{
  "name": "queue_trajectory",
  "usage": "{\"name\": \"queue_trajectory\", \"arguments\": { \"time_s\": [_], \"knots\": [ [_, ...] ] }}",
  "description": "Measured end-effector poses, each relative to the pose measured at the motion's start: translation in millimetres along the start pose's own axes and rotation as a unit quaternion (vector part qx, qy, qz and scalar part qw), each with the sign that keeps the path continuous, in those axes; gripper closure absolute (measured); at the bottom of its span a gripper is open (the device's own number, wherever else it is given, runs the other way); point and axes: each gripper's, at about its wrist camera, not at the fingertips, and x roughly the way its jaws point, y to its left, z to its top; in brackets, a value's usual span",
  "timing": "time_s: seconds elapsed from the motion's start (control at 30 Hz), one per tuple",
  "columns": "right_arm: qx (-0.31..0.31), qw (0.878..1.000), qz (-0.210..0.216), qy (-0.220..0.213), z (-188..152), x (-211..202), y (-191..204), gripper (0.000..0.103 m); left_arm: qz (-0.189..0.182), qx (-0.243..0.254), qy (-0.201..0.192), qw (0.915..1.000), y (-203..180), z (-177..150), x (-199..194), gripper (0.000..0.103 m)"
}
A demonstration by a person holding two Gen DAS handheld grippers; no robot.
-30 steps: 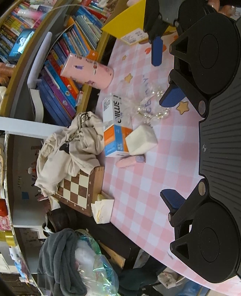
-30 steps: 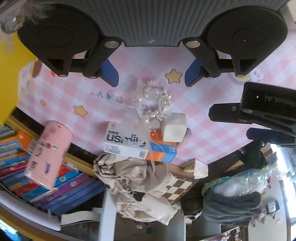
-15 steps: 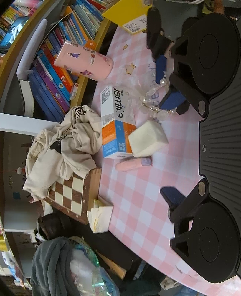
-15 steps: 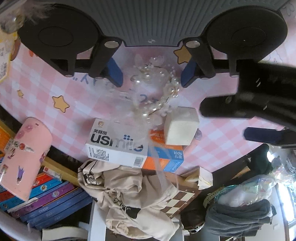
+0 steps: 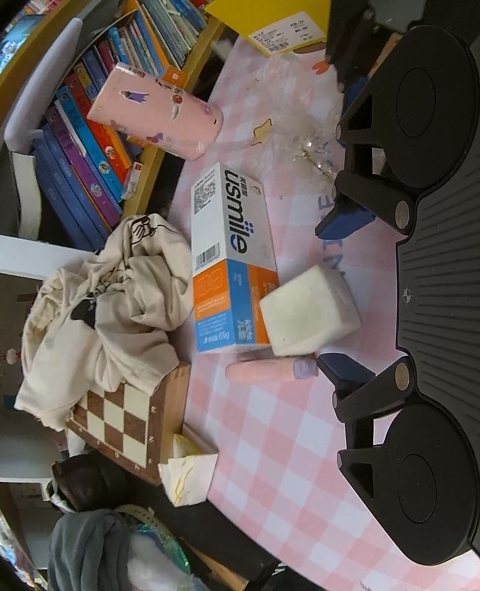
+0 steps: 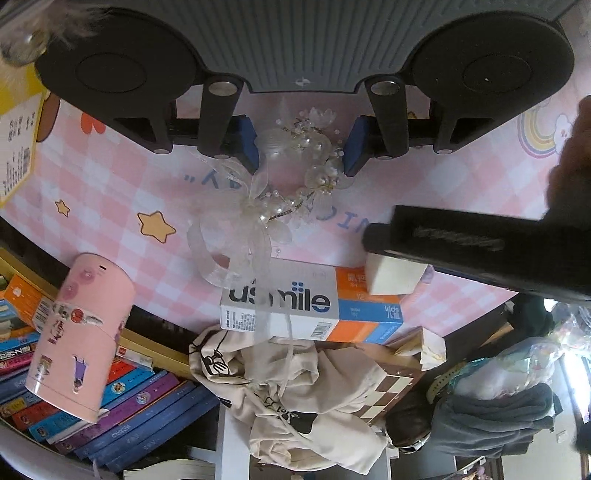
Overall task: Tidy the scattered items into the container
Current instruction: 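Move both tools toward the white block and the pearl hair accessory, then grasp the white block with the left tool while the right tool grasps the pearl accessory, then carry the white block and pearl accessory with both tools over the yellow box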
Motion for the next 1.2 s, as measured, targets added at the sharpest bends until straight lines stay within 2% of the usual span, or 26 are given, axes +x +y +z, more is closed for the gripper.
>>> {"name": "queue_trajectory", "arguments": {
  "time_s": [0.1, 0.3, 0.43, 0.63, 0.93, 1.0, 1.03, 1.2],
  "knots": [
    [0.004, 1.000, 0.000, -0.001, -3.4, -3.0, 0.0, 0.058, 0.014, -0.011, 0.002, 0.9998, -1.8, -0.8, 7.4, 0.035],
    [0.011, 1.000, -0.003, 0.000, -9.4, -9.1, 1.0, 0.058, 0.046, -0.028, -0.022, 0.9983, -5.3, 3.7, 17.5, 0.035],
    [0.013, 1.000, -0.006, 0.004, -13.0, -14.2, 1.0, 0.059, 0.065, -0.018, -0.026, 0.9974, -6.8, 4.3, 17.7, 0.055],
    [0.020, 1.000, -0.012, 0.010, -18.0, -20.5, 3.5, 0.061, 0.036, -0.016, -0.019, 0.9991, 1.9, -1.6, 6.3, 0.063],
    [0.039, 0.999, -0.009, 0.017, -27.3, -38.1, 10.5, 0.067, -0.024, -0.013, 0.017, 0.9995, 11.9, -30.6, -29.2, 0.067],
    [0.045, 0.999, -0.005, 0.014, -30.1, -44.1, 11.9, 0.080, -0.043, -0.012, 0.029, 0.9986, 15.4, -37.9, -37.9, 0.067],
    [0.048, 0.999, -0.004, 0.013, -30.8, -48.2, 12.9, 0.083, -0.055, -0.011, 0.035, 0.9978, 17.2, -40.8, -41.8, 0.066],
    [0.062, 0.998, -0.006, 0.018, -39.8, -62.9, 18.4, 0.083, -0.080, 0.000, 0.039, 0.9961, 20.1, -56.8, -67.5, 0.066]
  ]
}}
